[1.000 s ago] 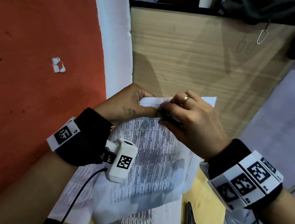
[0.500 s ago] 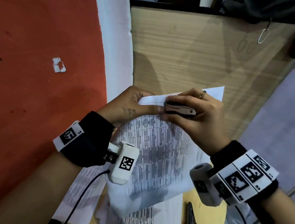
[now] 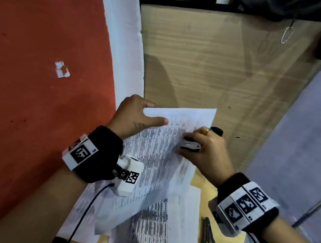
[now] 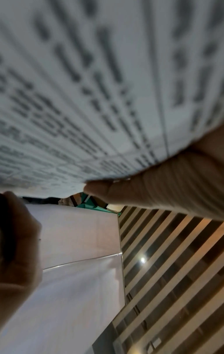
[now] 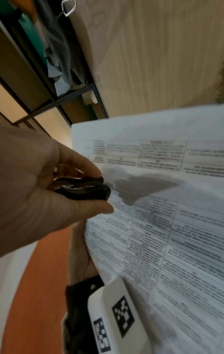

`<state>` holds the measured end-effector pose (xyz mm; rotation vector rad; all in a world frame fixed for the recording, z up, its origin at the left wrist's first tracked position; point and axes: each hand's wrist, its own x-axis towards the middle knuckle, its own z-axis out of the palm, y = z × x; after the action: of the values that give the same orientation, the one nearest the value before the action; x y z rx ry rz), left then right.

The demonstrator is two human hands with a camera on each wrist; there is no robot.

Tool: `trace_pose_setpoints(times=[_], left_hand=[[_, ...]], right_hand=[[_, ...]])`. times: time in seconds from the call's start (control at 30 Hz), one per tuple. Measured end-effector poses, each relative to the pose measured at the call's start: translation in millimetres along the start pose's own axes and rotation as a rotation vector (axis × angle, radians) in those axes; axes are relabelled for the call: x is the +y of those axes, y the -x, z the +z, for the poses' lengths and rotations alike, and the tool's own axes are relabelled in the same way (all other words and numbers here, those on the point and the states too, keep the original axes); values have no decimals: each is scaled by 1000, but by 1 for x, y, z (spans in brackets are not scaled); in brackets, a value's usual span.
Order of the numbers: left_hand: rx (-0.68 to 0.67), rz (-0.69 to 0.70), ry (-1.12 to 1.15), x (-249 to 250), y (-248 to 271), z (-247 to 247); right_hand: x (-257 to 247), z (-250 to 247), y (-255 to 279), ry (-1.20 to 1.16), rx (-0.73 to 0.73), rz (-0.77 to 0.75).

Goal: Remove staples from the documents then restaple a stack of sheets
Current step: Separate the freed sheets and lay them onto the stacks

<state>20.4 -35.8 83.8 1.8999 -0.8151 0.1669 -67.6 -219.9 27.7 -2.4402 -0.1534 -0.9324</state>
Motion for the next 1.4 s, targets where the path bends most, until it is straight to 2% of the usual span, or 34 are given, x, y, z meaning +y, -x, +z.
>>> trace_pose_setpoints(times=[0.13, 0.27, 0.47, 0.53, 0.63, 0.8, 0.9, 1.07, 1.23, 1.33, 1.4], left_hand=[[-7, -18, -22, -5, -1, -2], [-41, -22, -27, -11, -5, -5], [-162, 4, -13, -9, -5, -13], [-185, 11, -29, -9, -6, -17], [-172, 27, -83, -10, -7, -20], [-159, 107, -347, -2, -13, -14], [-154, 128, -413, 8, -15, -8], [-186, 91, -225, 13, -13, -5], [-162, 63, -131, 14, -10, -1], [-174, 40, -88, 16, -10, 2], [-189, 26, -39, 18, -9, 3]], right_hand=[[4, 2, -6, 61, -62, 48], [3, -7, -23, 1, -91, -52], [-7, -33, -53, -65, -400, -81], [-11, -37, -57, -67, -436, -68], [-14, -40, -59, -113, -412, -40], [-23, -45, -57, -116, -406, -43], [-27, -48, -56, -146, -403, -35], [-25, -53, -52, -139, -341, -59], [-25, -41, -42, 14, -57, -250], [-31, -35, -37, 182, 20, -418], [-33, -34, -36, 233, 33, -455]])
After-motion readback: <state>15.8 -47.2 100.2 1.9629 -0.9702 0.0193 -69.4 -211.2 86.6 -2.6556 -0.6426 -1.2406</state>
